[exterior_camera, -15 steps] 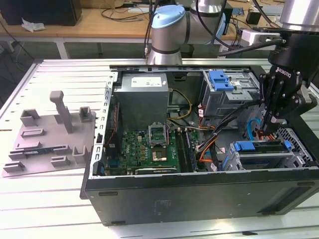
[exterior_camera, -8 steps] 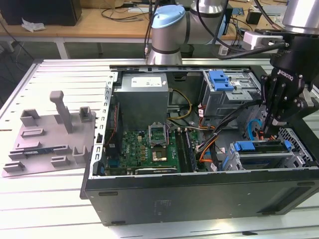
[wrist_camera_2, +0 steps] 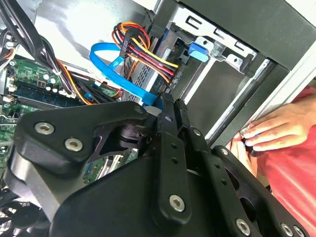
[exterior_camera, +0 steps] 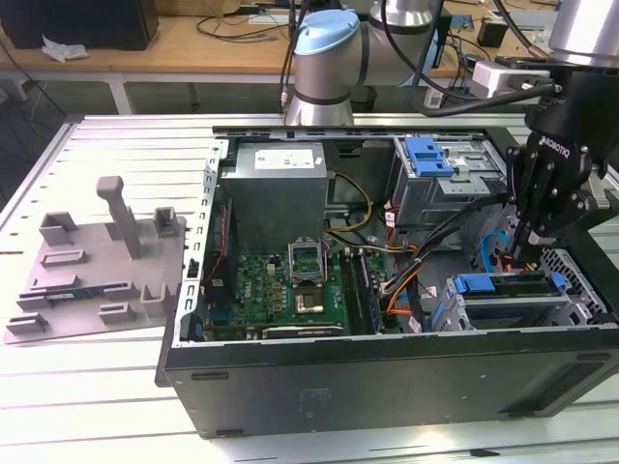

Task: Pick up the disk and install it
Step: 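Insert the second disk wire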

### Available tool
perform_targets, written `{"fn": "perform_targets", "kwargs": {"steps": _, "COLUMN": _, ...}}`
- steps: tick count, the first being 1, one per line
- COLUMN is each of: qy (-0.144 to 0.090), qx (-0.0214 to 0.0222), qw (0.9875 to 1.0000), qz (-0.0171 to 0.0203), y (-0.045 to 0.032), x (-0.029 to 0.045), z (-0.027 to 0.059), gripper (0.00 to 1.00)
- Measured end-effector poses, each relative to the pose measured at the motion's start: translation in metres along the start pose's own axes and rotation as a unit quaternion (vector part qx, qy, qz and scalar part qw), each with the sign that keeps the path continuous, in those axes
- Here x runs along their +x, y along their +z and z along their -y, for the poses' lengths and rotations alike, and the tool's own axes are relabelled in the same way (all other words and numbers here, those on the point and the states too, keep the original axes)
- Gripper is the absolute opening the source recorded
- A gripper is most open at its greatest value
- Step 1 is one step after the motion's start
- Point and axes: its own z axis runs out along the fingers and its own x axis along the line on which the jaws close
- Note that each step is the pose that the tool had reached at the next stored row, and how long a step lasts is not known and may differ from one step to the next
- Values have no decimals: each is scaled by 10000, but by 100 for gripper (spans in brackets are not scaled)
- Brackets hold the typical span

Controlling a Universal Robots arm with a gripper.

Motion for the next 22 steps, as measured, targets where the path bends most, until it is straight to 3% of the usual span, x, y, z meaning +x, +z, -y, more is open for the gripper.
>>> {"fn": "perform_targets", "kwargs": {"steps": 5, "qy": -2, "qx": -8, "qw": 9999, "qz": 136, "y": 13, "x": 46, "z": 3, "gripper": 16}}
{"fn": "perform_targets", "kwargs": {"steps": 9, "qy": -3, "qx": -12, "qw": 9998, "qz": 218, "y": 26, "x": 98, "z": 6, "gripper": 16}}
{"fn": "perform_targets", "kwargs": {"steps": 10, "qy": -3, "qx": -14, "qw": 9997, "qz": 246, "y": 29, "x": 104, "z": 6, "gripper": 16}}
{"fn": "perform_targets", "kwargs": {"steps": 12, "qy": -4, "qx": -18, "qw": 9994, "qz": 336, "y": 33, "x": 121, "z": 7, "gripper": 16}}
{"fn": "perform_targets", "kwargs": {"steps": 13, "qy": -4, "qx": -20, "qw": 9994, "qz": 359, "y": 35, "x": 128, "z": 7, "gripper": 16}}
{"fn": "perform_targets", "kwargs": {"steps": 22, "qy": -6, "qx": -27, "qw": 9988, "qz": 485, "y": 56, "x": 197, "z": 11, "gripper": 16}}
